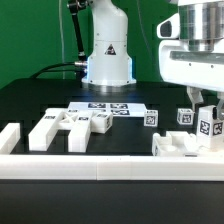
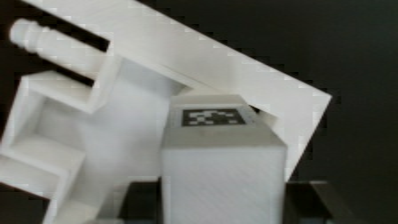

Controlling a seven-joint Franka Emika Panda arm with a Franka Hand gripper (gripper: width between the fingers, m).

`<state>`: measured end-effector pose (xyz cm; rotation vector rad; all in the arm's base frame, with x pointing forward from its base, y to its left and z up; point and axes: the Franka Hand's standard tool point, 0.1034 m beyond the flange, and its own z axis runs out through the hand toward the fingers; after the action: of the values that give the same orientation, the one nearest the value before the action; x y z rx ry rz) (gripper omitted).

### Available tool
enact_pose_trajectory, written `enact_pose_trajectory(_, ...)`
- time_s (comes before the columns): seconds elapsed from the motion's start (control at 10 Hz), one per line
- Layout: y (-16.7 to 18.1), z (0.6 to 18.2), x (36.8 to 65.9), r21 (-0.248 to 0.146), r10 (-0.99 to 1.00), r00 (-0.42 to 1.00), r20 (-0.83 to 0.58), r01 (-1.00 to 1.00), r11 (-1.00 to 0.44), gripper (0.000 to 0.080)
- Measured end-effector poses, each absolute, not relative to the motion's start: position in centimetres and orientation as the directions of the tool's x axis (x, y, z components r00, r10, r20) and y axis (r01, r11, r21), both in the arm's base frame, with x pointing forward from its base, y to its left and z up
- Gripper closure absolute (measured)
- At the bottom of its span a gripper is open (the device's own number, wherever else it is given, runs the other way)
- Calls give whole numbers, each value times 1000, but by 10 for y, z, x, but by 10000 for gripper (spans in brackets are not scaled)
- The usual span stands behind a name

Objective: Assemble chair

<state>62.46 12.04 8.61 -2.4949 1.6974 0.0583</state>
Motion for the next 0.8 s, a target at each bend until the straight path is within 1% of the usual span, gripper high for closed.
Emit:
enact_pose_trajectory(0.1,120,86,625,-77,-935,338,-105,-940,-331,509)
enact_pose_trajectory(0.2,122,86,624,-77,-940,322,-112,-946,-315,453)
enact_pose_trajectory(0.3,123,86,624,-76,-940,323,-113,-946,-315,316)
enact_pose_trajectory(0.4,123,86,624,-80,-928,357,-110,-934,-349,316)
enact_pose_trajectory(0.5,125,86,624,-89,-893,438,-104,-898,-430,185)
enact_pose_trajectory(0.6,127,88,626,-98,-864,495,-98,-868,-486,160)
enact_pose_trajectory(0.8,127,90,629,-123,-730,680,-68,-732,-670,153)
